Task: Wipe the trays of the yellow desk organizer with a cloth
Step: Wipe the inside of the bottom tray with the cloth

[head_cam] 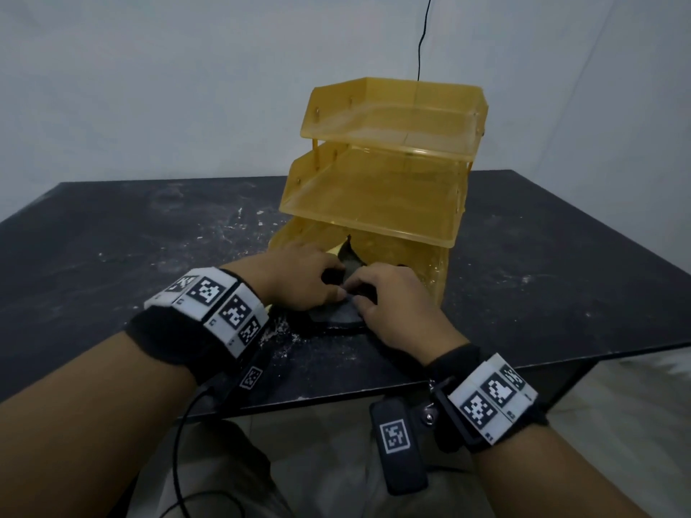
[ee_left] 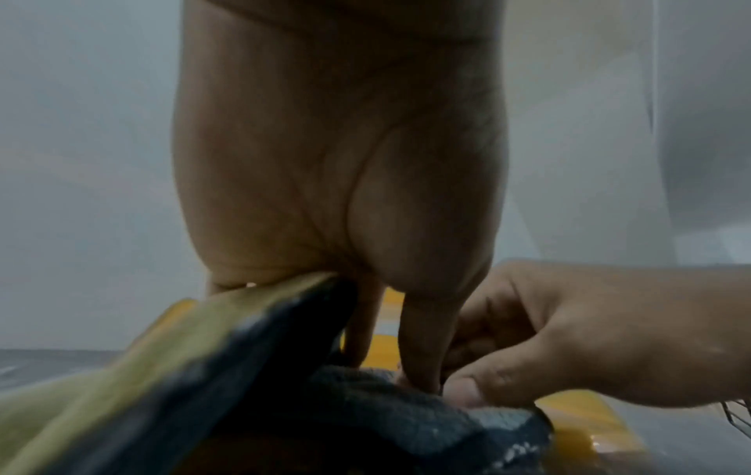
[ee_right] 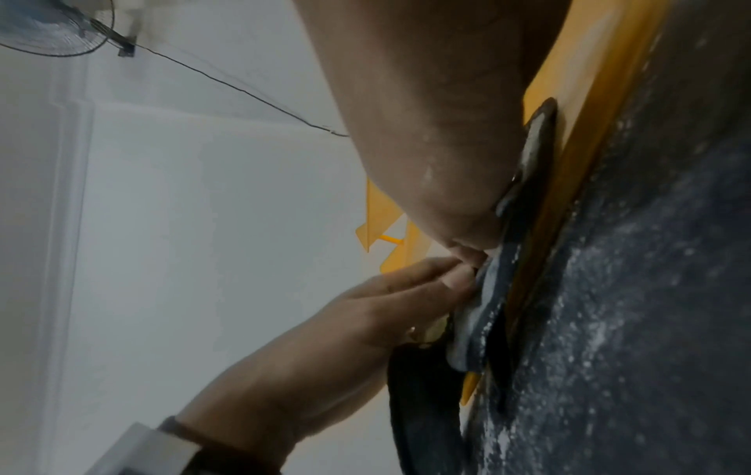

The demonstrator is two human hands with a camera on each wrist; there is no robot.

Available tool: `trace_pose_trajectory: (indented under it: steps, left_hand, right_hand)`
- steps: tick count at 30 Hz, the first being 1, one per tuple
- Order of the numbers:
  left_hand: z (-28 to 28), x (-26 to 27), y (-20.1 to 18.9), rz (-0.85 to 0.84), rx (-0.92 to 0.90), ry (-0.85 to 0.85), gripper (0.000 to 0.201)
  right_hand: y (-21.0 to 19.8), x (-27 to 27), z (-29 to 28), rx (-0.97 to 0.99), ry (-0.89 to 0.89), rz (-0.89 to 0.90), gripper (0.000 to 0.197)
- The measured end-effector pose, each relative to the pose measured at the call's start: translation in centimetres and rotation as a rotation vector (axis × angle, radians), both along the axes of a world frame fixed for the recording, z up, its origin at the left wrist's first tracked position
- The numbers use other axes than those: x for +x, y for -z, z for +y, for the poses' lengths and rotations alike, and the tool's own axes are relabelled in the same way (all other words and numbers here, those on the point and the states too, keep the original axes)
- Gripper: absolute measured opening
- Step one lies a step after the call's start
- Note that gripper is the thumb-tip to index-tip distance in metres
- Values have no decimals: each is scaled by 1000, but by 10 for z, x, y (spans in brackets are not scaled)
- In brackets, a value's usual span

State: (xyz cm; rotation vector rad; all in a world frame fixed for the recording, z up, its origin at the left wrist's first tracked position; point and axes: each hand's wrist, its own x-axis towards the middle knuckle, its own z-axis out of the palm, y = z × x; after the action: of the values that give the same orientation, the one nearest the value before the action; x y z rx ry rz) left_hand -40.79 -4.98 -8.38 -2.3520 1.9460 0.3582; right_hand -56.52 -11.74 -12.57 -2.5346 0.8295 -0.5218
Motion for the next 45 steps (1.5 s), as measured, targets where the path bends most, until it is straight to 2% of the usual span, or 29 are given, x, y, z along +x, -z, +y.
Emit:
trace_pose_trajectory:
  steps: [2,3,7,8,13,17,19,20,21,23,25,27,28,31,32,35,37,39,41,43,45]
  left_hand:
    - [-7,-1,5,-121,61,-59,64]
    - [-11,-2,7,-135,39,-86,61]
    - [-16,-6,8,-92,-139,-167,16]
    - [-16,-6,7,-83,-151,-184,13]
    - [-12,-6,4,-159,-209,-209,30]
    - [-2,2,2,80,-273,-298,25]
    - [3,7,3,89,-221,-332,30]
    - [4,11,4,113,-227,-324,26]
    - [5,12,4,167,-259,-308,19]
    - [12,15,0,362,-342,-307,18]
    - [21,22,-3,622,-394,-317,25]
    - [31,28,-4,870,-375,-303,44]
    - [35,32,-4,979,-360,-314,46]
    - [42,38,-2,1207,-429,-423,51]
    - [42,39,-3,1267,-499,-464,50]
    - [45,40,-7,1375,-696,-446,26]
    - [48,38,-11,1398,-682,-345,21]
    - [49,32,-12,1340,-569,-256,17]
    - [47,29,-7,1119,-499,-242,13]
    - [41,32,2,879,-444,-225,18]
    - [35,31,6,797,-373,-207,21]
  right_hand:
    - [1,-7,-1,5,21,-34,20]
    - [1,-11,-2,-1,39,-47,20]
    - [1,-18,-5,-22,85,-29,18]
    - [0,-18,-5,-16,86,-15,19]
    - [-3,-14,-9,4,75,8,28]
    - [0,-10,-10,22,52,1,39]
    - [2,-8,-7,-73,75,31,38]
    - [3,-7,-5,-137,90,63,37]
    - [3,-7,-4,-176,101,94,37]
    - [3,-5,-2,-130,99,105,37]
    - [3,-1,0,-78,55,80,37]
    - [2,4,5,-64,-35,90,38]
    - [2,7,7,-51,-86,95,37]
    - [-3,13,13,97,-175,47,36]
    - [-5,16,15,150,-184,21,39]
    - [-10,30,18,202,-230,-1,47]
    - [-13,36,17,141,-236,38,48]
    - [-14,34,13,75,-165,25,45]
    - [-13,26,8,91,-5,-49,44]
    - [-10,19,4,119,108,-135,42]
    - [-8,14,2,131,119,-194,39]
